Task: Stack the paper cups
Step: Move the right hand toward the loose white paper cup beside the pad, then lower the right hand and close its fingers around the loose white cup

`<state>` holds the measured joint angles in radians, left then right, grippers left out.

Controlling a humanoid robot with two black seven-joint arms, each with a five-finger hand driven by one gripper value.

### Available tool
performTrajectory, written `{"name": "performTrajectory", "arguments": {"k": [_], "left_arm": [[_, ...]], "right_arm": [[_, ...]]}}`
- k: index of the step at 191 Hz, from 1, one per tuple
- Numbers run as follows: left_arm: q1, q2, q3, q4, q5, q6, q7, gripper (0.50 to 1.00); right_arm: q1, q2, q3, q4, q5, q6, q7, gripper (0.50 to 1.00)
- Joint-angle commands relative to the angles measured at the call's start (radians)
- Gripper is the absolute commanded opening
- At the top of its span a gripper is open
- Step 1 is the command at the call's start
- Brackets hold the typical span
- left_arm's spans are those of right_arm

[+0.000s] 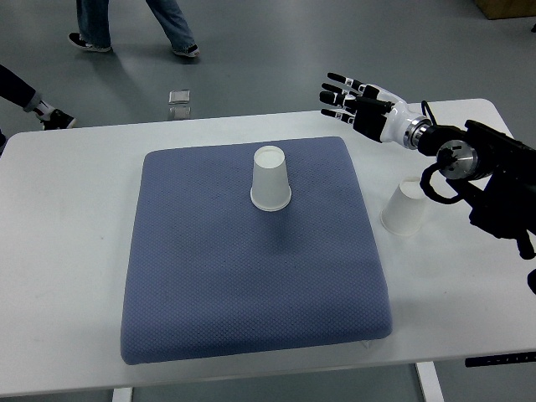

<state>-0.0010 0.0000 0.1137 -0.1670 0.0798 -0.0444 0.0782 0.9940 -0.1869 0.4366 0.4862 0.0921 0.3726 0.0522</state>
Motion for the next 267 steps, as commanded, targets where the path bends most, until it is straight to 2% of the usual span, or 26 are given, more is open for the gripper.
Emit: {"name": "performTrajectory", "arguments": {"k": [1, 82, 165, 195, 213, 237, 267], "left_arm": [[0.003, 0.000, 0.000, 0.004, 0.000, 0.003, 0.000, 1.000], [-0.004, 0.000, 0.006, 0.012, 0.000, 0.012, 0.003, 1.000], [-0.004, 0.000, 0.003, 0.011, 0.000, 0.012, 0.003, 1.000], [-0.004, 0.000, 0.003, 0.011, 0.000, 0.012, 0.003, 1.000], [-0.004, 0.000, 0.003, 0.011, 0.000, 0.012, 0.003, 1.000], [-0.004, 0.000, 0.003, 0.011, 0.000, 0.012, 0.003, 1.000], [-0.004, 0.000, 0.003, 0.011, 0.000, 0.012, 0.003, 1.000]], "right_arm": [[0.000, 0.003, -0.003, -0.001, 0.000, -0.003, 0.000, 0.919], [0.009, -0.034, -0.012, 0.000, -0.014, -0.031, -0.002, 0.917], [0.044, -0.140, -0.016, 0.009, -0.255, -0.029, 0.005, 0.917], [0.049, -0.201, -0.042, 0.014, -0.428, 0.017, 0.026, 0.917], [0.049, -0.273, -0.050, 0.068, -0.558, 0.054, 0.038, 0.917], [0.063, -0.350, -0.095, 0.149, -0.749, 0.068, 0.040, 0.917], [0.126, -0.422, -0.234, 0.256, -0.925, 0.107, 0.040, 0.917]]}}
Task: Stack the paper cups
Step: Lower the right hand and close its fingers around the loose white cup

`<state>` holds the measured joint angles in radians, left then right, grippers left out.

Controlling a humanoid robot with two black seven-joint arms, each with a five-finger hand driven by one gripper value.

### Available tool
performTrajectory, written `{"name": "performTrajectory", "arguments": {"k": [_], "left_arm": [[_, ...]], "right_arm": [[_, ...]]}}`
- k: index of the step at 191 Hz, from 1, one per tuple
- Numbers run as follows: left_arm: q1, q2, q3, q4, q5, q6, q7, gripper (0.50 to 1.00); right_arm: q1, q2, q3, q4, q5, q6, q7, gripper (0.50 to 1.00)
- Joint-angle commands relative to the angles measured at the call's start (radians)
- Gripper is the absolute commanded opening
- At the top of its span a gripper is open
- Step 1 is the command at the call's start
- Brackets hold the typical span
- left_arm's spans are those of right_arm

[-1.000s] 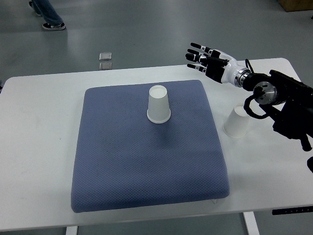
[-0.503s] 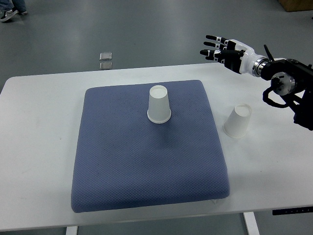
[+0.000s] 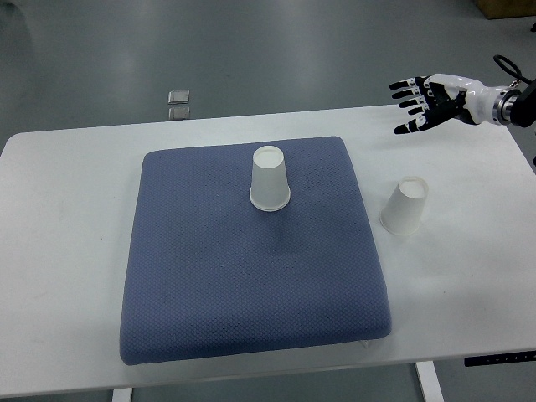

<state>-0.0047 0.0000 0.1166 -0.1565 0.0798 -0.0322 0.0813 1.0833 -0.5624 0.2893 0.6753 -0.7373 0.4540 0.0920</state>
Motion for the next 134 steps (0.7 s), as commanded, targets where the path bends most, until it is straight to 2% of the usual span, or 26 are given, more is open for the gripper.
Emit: {"name": "performTrajectory", "arguments": {"k": [1, 27, 61, 134], "left_arm": [[0.000, 0.000, 0.000, 0.000, 0.000, 0.000, 0.000, 1.000], [0.000, 0.000, 0.000, 0.000, 0.000, 0.000, 0.000, 1.000], [0.000, 0.000, 0.000, 0.000, 0.000, 0.000, 0.000, 1.000], [0.000, 0.000, 0.000, 0.000, 0.000, 0.000, 0.000, 1.000]], "right_arm": [[0.036, -0.047, -0.087, 0.067, -0.096, 0.026, 0.000, 0.917], [0.098, -0.099, -0.176, 0.141, -0.159, 0.066, 0.000, 0.917], [0.105, -0.106, -0.226, 0.184, -0.252, 0.064, 0.000, 0.917], [0.029, -0.062, -0.259, 0.198, -0.340, -0.028, 0.002, 0.917]]}}
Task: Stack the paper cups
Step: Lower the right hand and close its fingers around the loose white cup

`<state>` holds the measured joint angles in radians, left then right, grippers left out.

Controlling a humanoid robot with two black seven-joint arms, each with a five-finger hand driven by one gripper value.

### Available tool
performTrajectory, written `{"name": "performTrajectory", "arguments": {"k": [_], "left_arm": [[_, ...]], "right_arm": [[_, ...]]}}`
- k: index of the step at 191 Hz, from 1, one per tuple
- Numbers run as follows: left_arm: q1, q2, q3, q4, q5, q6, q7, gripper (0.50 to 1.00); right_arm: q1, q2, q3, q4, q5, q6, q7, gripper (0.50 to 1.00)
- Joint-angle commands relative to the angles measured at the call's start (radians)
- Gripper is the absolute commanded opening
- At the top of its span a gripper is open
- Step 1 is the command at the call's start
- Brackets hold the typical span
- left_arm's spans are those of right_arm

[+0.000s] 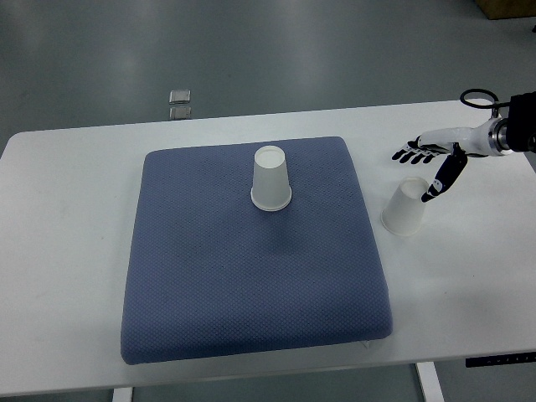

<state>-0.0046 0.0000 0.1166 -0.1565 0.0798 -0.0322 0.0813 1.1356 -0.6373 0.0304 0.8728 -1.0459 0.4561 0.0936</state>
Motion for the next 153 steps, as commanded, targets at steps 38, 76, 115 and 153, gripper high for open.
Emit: {"name": "performTrajectory", "arguments": {"k": [38, 76, 115, 153], "left_arm": [[0.000, 0.000, 0.000, 0.000, 0.000, 0.000, 0.000, 1.000], [0.000, 0.000, 0.000, 0.000, 0.000, 0.000, 0.000, 1.000], [0.000, 0.000, 0.000, 0.000, 0.000, 0.000, 0.000, 1.000], [0.000, 0.000, 0.000, 0.000, 0.000, 0.000, 0.000, 1.000]], "right_arm": [[-0.053, 0.041, -0.001, -0.001, -0.059, -0.076, 0.000, 0.911], [-0.060, 0.045, -0.001, -0.003, -0.088, -0.079, 0.001, 0.782], [-0.060, 0.044, -0.004, -0.003, -0.089, -0.077, 0.001, 0.746], [-0.057, 0.037, -0.017, -0.001, -0.089, -0.074, 0.001, 0.688]]}}
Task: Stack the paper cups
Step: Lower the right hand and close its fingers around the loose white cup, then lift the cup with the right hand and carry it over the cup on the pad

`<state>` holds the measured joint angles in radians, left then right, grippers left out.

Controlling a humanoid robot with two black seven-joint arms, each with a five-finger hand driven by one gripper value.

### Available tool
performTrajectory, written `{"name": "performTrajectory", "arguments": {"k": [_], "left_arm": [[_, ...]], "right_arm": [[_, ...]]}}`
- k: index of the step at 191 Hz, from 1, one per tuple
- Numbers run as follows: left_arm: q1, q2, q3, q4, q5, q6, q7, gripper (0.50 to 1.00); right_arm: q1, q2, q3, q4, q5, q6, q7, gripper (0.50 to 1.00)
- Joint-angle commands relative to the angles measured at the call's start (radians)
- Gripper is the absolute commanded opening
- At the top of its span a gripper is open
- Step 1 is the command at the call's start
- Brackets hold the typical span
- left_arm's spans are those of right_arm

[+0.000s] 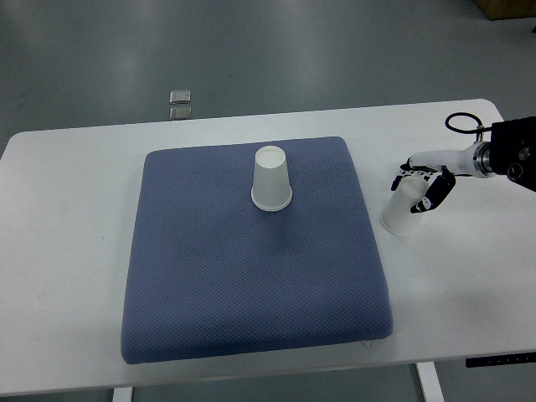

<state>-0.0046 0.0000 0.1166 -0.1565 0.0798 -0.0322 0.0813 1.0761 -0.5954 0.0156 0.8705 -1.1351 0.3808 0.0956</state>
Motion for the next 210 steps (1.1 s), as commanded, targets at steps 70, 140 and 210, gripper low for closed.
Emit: {"name": "performTrajectory", "arguments": {"k": [70, 140, 210], "left_arm": [[0.000, 0.000, 0.000, 0.000, 0.000, 0.000, 0.000, 1.000], [0.000, 0.000, 0.000, 0.000, 0.000, 0.000, 0.000, 1.000], [0.000, 0.000, 0.000, 0.000, 0.000, 0.000, 0.000, 1.000]], "right_arm": [[0.045, -0.034, 0.006, 0.002, 0.009, 0.009, 0.024, 0.641], [0.289, -0.057, 0.015, 0.032, 0.115, 0.125, 0.082, 0.652], [0.459, 0.172, -0.046, 0.010, 0.187, 0.171, 0.081, 0.662]]}}
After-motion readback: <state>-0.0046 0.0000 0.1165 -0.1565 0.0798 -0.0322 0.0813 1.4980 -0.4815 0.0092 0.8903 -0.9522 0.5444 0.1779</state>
